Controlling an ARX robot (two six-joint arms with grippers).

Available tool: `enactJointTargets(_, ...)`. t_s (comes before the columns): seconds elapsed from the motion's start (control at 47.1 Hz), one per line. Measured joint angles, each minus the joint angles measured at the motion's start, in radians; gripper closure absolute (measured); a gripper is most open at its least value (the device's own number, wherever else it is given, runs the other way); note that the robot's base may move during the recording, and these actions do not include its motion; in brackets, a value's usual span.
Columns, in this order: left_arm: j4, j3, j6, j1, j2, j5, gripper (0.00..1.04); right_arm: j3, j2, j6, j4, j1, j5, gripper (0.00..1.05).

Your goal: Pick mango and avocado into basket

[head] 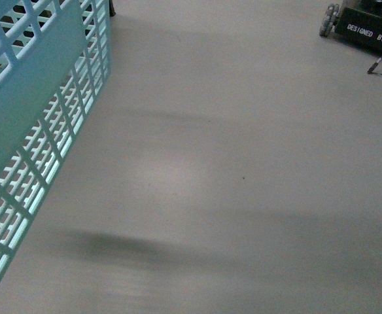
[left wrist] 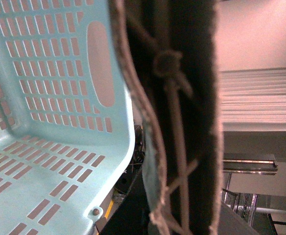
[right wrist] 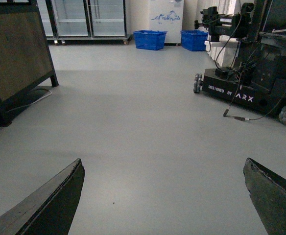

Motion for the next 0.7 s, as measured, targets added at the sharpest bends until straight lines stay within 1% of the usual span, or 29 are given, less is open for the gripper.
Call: enactJointTargets(0.7, -0.001, 0.0, 0.001, 0.0, 0.0, 0.0, 0.95, 0.0, 0.0, 0.0, 0.0, 0.0, 0.0, 0.08)
